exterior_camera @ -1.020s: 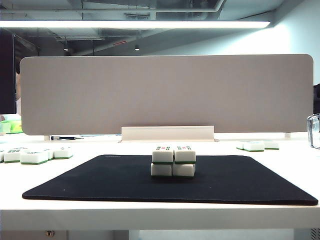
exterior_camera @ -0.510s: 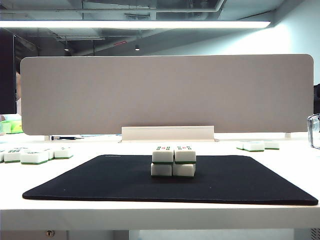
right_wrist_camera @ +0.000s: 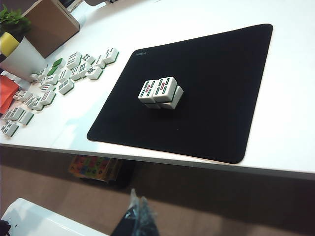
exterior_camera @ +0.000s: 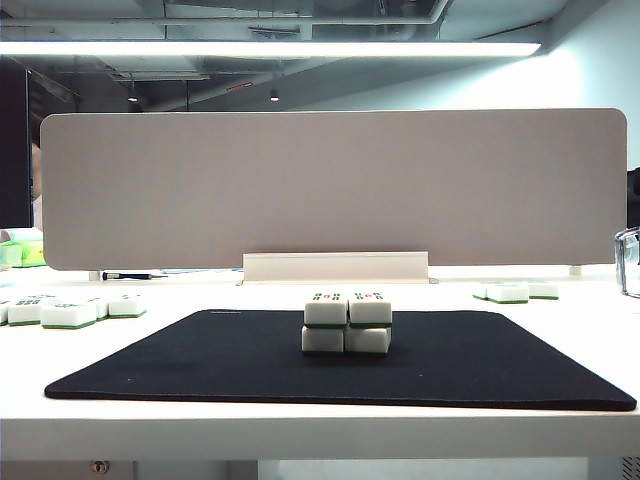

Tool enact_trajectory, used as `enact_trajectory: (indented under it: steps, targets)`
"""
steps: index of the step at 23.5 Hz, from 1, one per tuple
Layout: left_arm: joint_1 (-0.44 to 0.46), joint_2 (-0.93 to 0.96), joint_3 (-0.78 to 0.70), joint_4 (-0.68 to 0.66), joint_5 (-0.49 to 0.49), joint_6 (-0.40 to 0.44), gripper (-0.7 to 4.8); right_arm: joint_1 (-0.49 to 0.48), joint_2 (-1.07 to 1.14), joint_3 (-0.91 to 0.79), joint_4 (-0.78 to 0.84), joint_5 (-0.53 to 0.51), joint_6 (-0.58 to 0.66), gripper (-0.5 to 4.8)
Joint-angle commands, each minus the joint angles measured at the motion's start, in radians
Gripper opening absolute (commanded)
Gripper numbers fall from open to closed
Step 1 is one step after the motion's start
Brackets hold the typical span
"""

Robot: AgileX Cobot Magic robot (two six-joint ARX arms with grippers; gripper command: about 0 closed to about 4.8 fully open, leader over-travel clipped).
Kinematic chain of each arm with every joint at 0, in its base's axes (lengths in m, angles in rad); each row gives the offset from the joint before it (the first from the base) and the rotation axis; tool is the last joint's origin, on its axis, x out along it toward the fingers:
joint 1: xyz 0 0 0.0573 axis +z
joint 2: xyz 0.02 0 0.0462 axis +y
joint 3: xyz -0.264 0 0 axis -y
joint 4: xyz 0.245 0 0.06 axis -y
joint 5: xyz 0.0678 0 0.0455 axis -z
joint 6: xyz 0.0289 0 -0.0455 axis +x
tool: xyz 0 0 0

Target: Arrange four mahjong tiles into a neat stack, creating two layers of paired tiles.

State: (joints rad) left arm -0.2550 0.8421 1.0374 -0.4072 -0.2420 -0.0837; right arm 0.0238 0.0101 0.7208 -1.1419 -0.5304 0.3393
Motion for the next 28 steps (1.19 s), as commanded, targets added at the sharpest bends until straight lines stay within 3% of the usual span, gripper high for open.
enact_trajectory:
  steps: [1,5,14,18,23,28]
  targets:
    - [0.036,-0.106,-0.14,0.005,-0.004,-0.002,0.18,0.0,-0.01,0.005,0.014,0.001,-0.003,-0.01]
    - [0.081,-0.214,-0.312,0.044,-0.049,-0.003,0.18,0.0,-0.01,0.005,0.014,0.001,-0.003,-0.01]
    - [0.102,-0.518,-0.794,0.392,-0.052,0.004,0.18,0.0,-0.01,0.005,0.014,0.001,-0.003,-0.01]
    - [0.107,-0.654,-0.975,0.453,-0.047,0.003,0.18,0.0,-0.01,0.005,0.014,0.001,-0.003,-0.01]
    - [0.192,-0.727,-1.032,0.411,0.048,0.005,0.18,0.0,-0.01,0.005,0.014,0.001,-0.003,-0.01]
    - [0.213,-0.788,-1.032,0.351,0.047,0.005,0.18,0.0,-0.01,0.005,0.014,0.002,-0.003,-0.01]
